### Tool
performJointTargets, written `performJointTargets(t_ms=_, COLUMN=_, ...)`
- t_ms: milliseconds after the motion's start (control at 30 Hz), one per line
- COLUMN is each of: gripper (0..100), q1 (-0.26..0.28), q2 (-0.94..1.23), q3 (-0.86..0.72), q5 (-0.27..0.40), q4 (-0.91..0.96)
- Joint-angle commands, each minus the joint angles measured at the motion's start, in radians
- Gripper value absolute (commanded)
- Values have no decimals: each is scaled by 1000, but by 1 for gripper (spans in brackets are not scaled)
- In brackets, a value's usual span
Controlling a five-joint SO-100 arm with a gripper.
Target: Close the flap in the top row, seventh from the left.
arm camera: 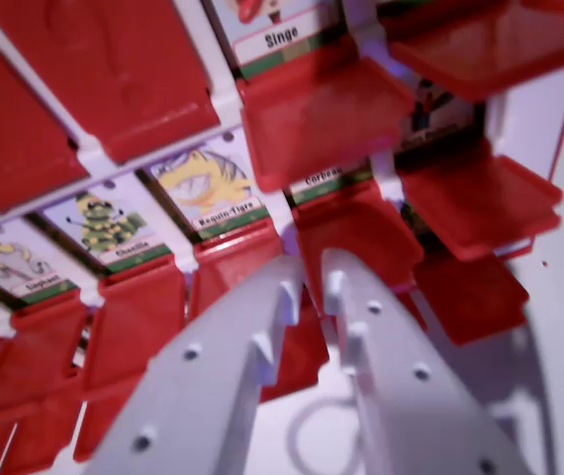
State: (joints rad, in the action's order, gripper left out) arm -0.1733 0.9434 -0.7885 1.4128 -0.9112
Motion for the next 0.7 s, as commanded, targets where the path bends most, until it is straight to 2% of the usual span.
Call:
performJointTargets(t_ms=0, gripper=2, q1=2, q2=11, q3=140, q5=3, q4=29)
performJointTargets(t_ms=667, gripper=2, q1=6, q2=-118, q3=291, q5=-21, q4=80)
